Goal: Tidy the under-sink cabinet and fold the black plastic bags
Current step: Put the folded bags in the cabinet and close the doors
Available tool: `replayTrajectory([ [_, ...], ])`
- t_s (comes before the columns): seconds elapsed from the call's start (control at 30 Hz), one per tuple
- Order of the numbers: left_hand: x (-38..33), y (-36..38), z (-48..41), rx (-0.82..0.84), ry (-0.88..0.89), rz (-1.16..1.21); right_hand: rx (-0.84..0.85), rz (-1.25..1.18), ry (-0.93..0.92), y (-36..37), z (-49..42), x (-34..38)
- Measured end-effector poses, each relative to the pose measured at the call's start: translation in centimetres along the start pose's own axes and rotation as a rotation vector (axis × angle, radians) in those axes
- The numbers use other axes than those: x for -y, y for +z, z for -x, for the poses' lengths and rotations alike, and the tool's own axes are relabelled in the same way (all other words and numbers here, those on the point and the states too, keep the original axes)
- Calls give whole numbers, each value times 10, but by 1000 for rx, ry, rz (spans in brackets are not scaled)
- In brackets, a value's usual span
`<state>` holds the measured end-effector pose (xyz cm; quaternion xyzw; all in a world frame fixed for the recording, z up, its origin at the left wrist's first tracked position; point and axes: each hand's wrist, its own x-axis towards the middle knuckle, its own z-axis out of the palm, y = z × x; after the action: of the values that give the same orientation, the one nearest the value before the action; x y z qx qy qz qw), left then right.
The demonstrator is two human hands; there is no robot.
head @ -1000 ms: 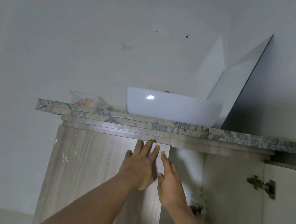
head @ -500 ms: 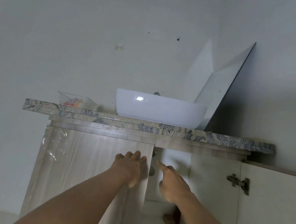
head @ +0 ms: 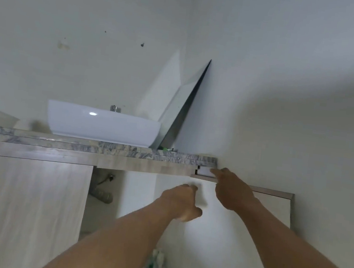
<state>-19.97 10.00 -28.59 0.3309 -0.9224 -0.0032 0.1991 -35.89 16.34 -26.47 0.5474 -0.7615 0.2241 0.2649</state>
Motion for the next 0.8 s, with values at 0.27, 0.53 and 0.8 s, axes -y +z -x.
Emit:
replayTrajectory([
  [0.27, -105, 30, -14, 125, 129, 199, -51, 221, 56, -38, 11, -77],
  [0.53, -135, 25, 2, 145, 132, 295, 41, 86, 167, -64, 19, -78],
  [0.8, -92, -9, 35, 158, 101, 318, 206, -155, 214, -100, 16, -2],
])
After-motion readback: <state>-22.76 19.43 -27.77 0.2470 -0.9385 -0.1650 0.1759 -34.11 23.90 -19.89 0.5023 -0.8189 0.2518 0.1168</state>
